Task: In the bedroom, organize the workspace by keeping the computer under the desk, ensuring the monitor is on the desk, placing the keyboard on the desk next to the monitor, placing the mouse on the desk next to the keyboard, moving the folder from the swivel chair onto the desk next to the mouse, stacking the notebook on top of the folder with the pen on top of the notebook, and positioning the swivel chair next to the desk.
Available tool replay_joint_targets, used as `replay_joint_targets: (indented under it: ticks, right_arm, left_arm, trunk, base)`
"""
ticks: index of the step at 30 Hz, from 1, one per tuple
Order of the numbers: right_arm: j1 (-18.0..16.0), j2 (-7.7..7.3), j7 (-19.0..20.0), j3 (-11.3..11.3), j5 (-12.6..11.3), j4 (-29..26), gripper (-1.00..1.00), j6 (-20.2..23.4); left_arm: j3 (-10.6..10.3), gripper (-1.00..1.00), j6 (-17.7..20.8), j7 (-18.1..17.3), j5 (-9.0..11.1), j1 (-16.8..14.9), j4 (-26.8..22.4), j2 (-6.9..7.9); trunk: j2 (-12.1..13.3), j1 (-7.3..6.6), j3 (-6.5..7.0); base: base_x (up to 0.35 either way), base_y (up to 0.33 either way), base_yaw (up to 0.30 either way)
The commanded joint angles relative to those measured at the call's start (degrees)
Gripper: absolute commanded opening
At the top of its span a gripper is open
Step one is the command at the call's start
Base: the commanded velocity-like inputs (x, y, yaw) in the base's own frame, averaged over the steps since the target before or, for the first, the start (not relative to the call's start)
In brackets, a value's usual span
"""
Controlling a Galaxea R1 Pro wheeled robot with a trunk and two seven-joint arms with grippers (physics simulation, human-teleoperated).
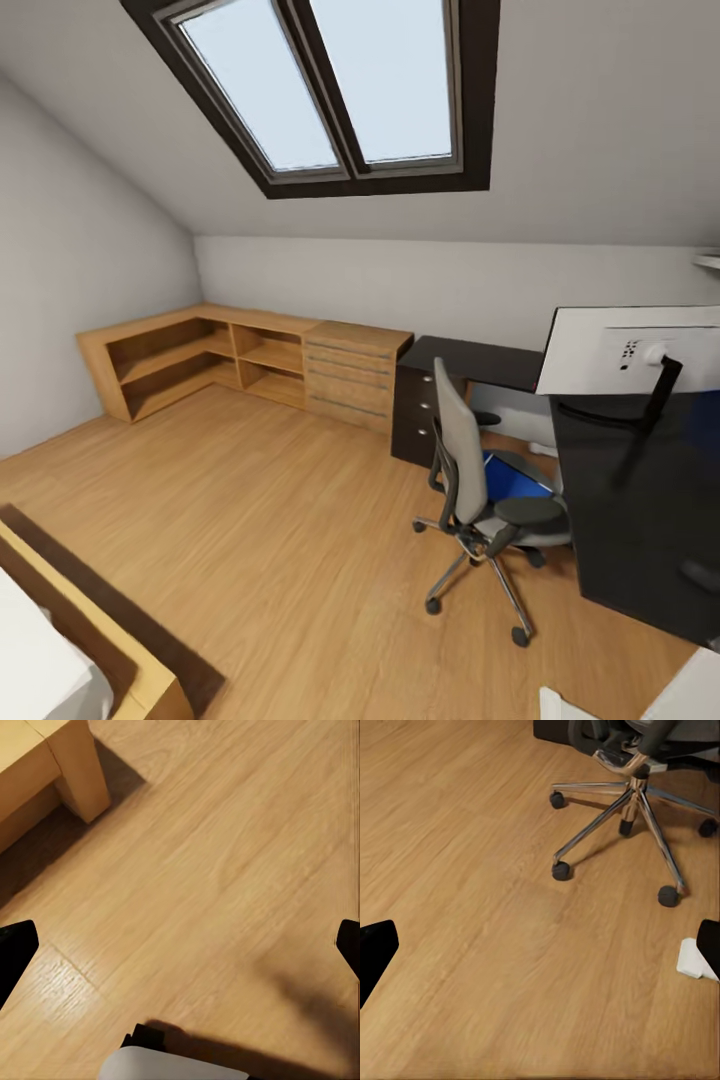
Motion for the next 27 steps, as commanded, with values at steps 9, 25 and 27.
replay_joint_targets:
  ticks: [9,25,27]
  right_arm:
    - [-0.05,-0.03,0.02,0.02,-0.02,0.05,1.00,-0.17]
    - [-0.05,0.00,0.04,0.02,0.02,0.05,1.00,-0.26]
    - [-0.05,-0.01,0.04,0.02,0.02,0.05,1.00,-0.26]
  left_arm:
    - [0.31,1.00,-0.13,-0.04,0.02,0.00,0.00,0.00]
    - [0.41,1.00,-0.05,0.07,0.16,0.02,0.00,0.03]
    - [0.48,1.00,-0.12,0.21,0.19,0.00,-0.06,-0.03]
  trunk:
    - [-0.04,0.00,-0.07]
    - [-0.04,0.00,-0.07]
    - [-0.04,0.00,-0.07]
  base:
    - [0.000,0.018,-0.300]
    - [0.060,0.210,-0.300]
    - [-0.011,0.081,-0.300]
